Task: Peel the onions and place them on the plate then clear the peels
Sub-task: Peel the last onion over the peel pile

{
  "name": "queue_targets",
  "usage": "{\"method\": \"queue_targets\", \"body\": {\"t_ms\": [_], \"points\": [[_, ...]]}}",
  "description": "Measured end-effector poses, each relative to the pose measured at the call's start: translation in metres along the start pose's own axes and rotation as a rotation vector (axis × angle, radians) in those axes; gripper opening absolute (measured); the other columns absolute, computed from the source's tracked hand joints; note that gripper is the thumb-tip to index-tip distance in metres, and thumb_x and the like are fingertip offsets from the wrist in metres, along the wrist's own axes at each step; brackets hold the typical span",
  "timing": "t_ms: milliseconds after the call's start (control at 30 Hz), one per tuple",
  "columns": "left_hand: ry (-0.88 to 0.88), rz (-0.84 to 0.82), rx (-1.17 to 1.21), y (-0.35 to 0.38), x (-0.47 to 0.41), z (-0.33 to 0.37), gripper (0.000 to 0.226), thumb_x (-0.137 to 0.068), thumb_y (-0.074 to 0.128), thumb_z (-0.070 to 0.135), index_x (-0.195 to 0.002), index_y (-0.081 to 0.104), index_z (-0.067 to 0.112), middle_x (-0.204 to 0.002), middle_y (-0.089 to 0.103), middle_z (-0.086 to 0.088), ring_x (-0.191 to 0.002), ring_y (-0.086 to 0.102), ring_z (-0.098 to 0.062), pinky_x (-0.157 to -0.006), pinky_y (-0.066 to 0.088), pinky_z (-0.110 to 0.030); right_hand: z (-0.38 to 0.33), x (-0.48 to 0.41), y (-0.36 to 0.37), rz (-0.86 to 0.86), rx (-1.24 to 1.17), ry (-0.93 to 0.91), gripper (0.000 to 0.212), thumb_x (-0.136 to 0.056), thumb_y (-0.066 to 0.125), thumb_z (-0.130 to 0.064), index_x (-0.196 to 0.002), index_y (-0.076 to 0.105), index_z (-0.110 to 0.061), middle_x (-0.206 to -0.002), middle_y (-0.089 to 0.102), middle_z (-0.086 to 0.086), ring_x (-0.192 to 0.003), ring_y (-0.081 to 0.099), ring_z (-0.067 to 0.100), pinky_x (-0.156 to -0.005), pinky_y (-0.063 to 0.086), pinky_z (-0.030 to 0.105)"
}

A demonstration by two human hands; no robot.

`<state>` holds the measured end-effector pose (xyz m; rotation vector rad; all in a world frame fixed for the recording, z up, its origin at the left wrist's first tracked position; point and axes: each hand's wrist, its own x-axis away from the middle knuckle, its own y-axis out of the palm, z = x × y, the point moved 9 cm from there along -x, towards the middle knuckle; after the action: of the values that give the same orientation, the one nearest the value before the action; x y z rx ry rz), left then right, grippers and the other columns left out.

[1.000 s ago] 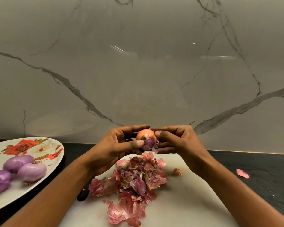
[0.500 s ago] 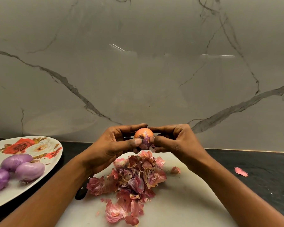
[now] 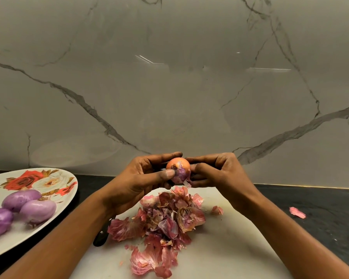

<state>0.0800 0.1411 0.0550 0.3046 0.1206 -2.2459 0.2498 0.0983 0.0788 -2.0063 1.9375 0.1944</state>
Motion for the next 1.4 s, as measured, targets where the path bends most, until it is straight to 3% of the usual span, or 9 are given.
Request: {"method": "queue_targets", "body": {"t_ms": [200, 367, 500, 633, 767, 900, 1033, 1267, 1400], "points": [[0.001, -0.013, -0.03, 0.003, 0.001, -0.001, 0.049, -0.089, 0.073, 0.011, -0.137, 0.07, 0.019, -0.137, 0.069, -0.008, -0.121, 0.069, -0.033, -0.095, 0.06, -0.037, -0.002, 0.002, 0.002, -0.021, 0.088, -0.024, 0.027, -0.088, 0.08, -0.004, -0.113, 0.077, -0.017, -0.097, 0.083, 0.007, -0.088, 0.081, 0.025, -0.077, 0.066, 0.034], [-0.004, -0.02, -0.033, 0.003, 0.002, 0.0, 0.049, -0.09, 0.072, 0.007, -0.137, 0.07, 0.017, -0.137, 0.07, -0.009, -0.122, 0.069, -0.032, -0.093, 0.061, -0.034, -0.002, 0.001, 0.001, -0.03, 0.128, -0.037, 0.031, -0.086, 0.081, -0.006, -0.116, 0.078, -0.014, -0.1, 0.082, 0.006, -0.09, 0.081, 0.025, -0.08, 0.067, 0.038], [-0.005, -0.027, 0.019, 0.003, 0.002, 0.001, 0.047, -0.092, 0.069, 0.005, -0.138, 0.069, 0.014, -0.137, 0.069, -0.012, -0.117, 0.071, -0.029, -0.088, 0.06, -0.029, -0.003, 0.001, -0.004, 0.026, 0.154, -0.058, 0.029, -0.092, 0.073, 0.004, -0.114, 0.079, -0.014, -0.096, 0.083, 0.004, -0.086, 0.08, 0.021, -0.074, 0.064, 0.028], [-0.003, -0.011, 0.032, 0.002, 0.002, 0.001, 0.046, -0.093, 0.069, 0.01, -0.137, 0.07, 0.019, -0.137, 0.069, -0.012, -0.116, 0.07, -0.03, -0.087, 0.061, -0.03, -0.004, 0.0, -0.003, 0.036, 0.126, -0.059, 0.034, -0.094, 0.069, 0.008, -0.111, 0.078, -0.02, -0.092, 0.083, 0.005, -0.085, 0.081, 0.022, -0.074, 0.064, 0.026], [0.007, 0.02, 0.024, 0.001, -0.001, 0.002, 0.047, -0.093, 0.069, 0.014, -0.14, 0.067, 0.019, -0.135, 0.07, -0.012, -0.114, 0.071, -0.033, -0.086, 0.062, -0.032, 0.005, -0.002, -0.01, 0.087, 0.02, 0.03, 0.026, -0.099, 0.063, 0.005, -0.12, 0.076, -0.005, -0.093, 0.081, 0.014, -0.086, 0.081, 0.029, -0.079, 0.067, 0.035], [0.023, 0.089, 0.038, -0.006, -0.003, 0.001, 0.049, -0.091, 0.071, 0.013, -0.14, 0.066, 0.016, -0.131, 0.072, -0.014, -0.118, 0.066, -0.049, -0.09, 0.063, -0.037, 0.008, -0.003, -0.005, 0.021, -0.069, 0.106, 0.027, -0.094, 0.075, -0.013, -0.12, 0.075, -0.006, -0.099, 0.081, 0.015, -0.091, 0.08, 0.034, -0.083, 0.066, 0.038], [0.014, 0.08, 0.056, -0.004, -0.003, 0.001, 0.052, -0.091, 0.07, 0.013, -0.143, 0.062, 0.017, -0.131, 0.073, -0.014, -0.116, 0.071, -0.042, -0.091, 0.064, -0.039, 0.008, 0.0, 0.003, -0.043, -0.051, 0.097, 0.037, -0.087, 0.08, -0.008, -0.123, 0.072, -0.009, -0.099, 0.081, 0.015, -0.093, 0.081, 0.03, -0.082, 0.066, 0.034], [0.01, 0.09, 0.066, -0.007, -0.004, 0.0, 0.054, -0.087, 0.074, 0.011, -0.14, 0.066, 0.02, -0.133, 0.071, -0.014, -0.116, 0.071, -0.041, -0.093, 0.063, -0.043, 0.006, 0.0, -0.01, 0.063, -0.077, 0.066, 0.018, -0.084, 0.08, 0.003, -0.102, 0.078, 0.001, -0.091, 0.08, 0.019, -0.086, 0.08, 0.034, -0.076, 0.066, 0.032], [0.013, 0.097, 0.089, -0.008, -0.005, 0.001, 0.054, -0.086, 0.076, 0.009, -0.138, 0.066, 0.017, -0.133, 0.07, -0.014, -0.117, 0.072, -0.039, -0.093, 0.063, -0.043, 0.007, 0.0, -0.012, 0.068, -0.062, 0.078, 0.015, -0.086, 0.08, 0.002, -0.101, 0.079, 0.0, -0.091, 0.08, 0.019, -0.086, 0.08, 0.034, -0.077, 0.067, 0.034]]}}
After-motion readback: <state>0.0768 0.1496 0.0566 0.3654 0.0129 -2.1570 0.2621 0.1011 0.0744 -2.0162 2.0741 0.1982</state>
